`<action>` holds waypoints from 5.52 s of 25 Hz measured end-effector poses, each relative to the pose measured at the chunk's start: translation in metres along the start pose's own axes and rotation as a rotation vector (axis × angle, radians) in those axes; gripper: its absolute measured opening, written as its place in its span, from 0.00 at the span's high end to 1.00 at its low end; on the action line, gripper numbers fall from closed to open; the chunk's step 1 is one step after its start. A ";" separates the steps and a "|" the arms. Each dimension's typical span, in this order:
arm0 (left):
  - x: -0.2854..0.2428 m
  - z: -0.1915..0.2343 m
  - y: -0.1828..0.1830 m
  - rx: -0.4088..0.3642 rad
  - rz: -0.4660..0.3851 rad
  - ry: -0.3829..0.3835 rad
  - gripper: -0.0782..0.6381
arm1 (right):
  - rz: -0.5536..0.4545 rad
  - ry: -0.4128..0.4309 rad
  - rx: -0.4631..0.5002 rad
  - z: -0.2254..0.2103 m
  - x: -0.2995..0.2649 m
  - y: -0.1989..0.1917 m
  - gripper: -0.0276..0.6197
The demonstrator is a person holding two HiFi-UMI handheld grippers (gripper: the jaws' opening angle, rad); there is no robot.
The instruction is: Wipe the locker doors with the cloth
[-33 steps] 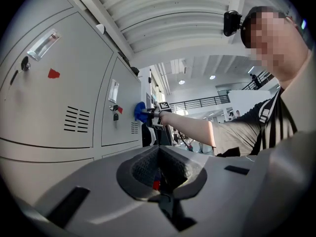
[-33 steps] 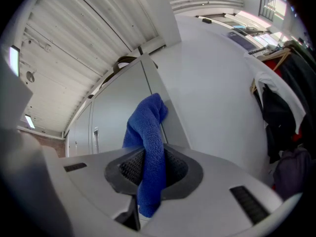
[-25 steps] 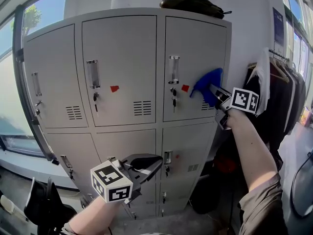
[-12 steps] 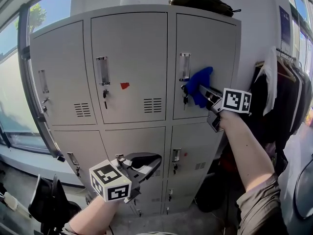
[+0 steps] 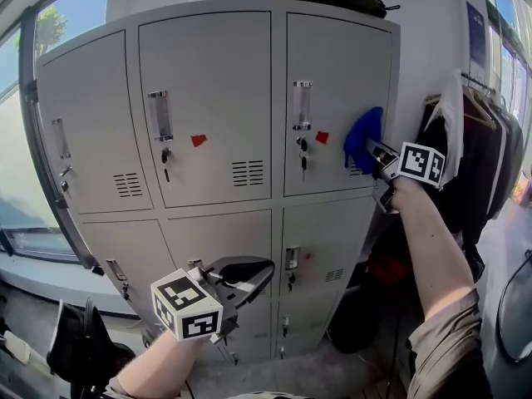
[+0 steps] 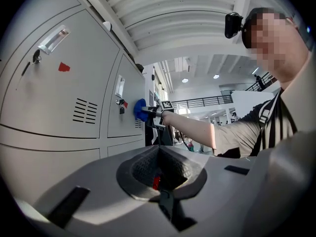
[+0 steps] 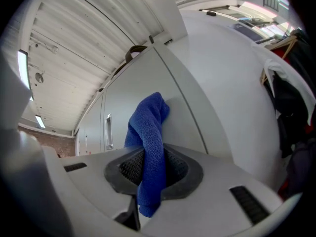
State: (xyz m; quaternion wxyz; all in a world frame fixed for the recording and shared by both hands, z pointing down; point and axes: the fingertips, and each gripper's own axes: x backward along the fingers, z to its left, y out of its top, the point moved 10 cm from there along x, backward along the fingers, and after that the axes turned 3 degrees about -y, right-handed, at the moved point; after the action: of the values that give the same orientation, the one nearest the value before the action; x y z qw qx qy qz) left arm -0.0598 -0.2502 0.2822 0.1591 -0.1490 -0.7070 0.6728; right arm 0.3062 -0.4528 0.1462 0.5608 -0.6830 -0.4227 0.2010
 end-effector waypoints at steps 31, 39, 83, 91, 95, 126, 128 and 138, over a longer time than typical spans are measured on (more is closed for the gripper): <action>0.044 0.009 -0.010 0.029 0.017 0.031 0.88 | 0.057 0.193 -0.200 0.066 -0.039 -0.102 0.87; 0.030 0.016 -0.014 0.033 0.017 0.047 0.88 | -0.003 0.092 -0.216 0.010 -0.007 -0.079 0.87; 0.009 0.002 -0.025 0.013 0.044 0.031 0.88 | -0.065 0.067 -0.366 -0.029 0.020 -0.142 0.87; -0.030 -0.009 -0.041 0.023 0.071 0.015 0.88 | -0.046 0.036 -0.320 -0.082 0.047 -0.125 0.87; -0.038 -0.016 -0.048 0.048 0.090 0.022 0.88 | -0.051 0.059 -0.282 -0.085 0.051 -0.122 0.87; 0.253 -0.135 -0.140 0.159 -0.009 0.202 0.88 | 0.200 0.320 0.253 0.393 0.189 -0.389 0.87; 0.250 -0.147 -0.139 0.162 -0.010 0.226 0.88 | 0.227 0.338 0.234 0.390 0.195 -0.391 0.87; 0.206 -0.181 -0.109 0.075 -0.018 0.298 0.88 | 0.237 0.407 0.284 0.364 0.206 -0.358 0.87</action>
State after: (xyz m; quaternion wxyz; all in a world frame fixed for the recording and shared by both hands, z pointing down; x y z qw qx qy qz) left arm -0.1693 -0.0045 0.4038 0.2739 -0.2347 -0.6511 0.6678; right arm 0.0233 -0.0651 0.4166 0.6967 -0.6686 -0.1861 0.1813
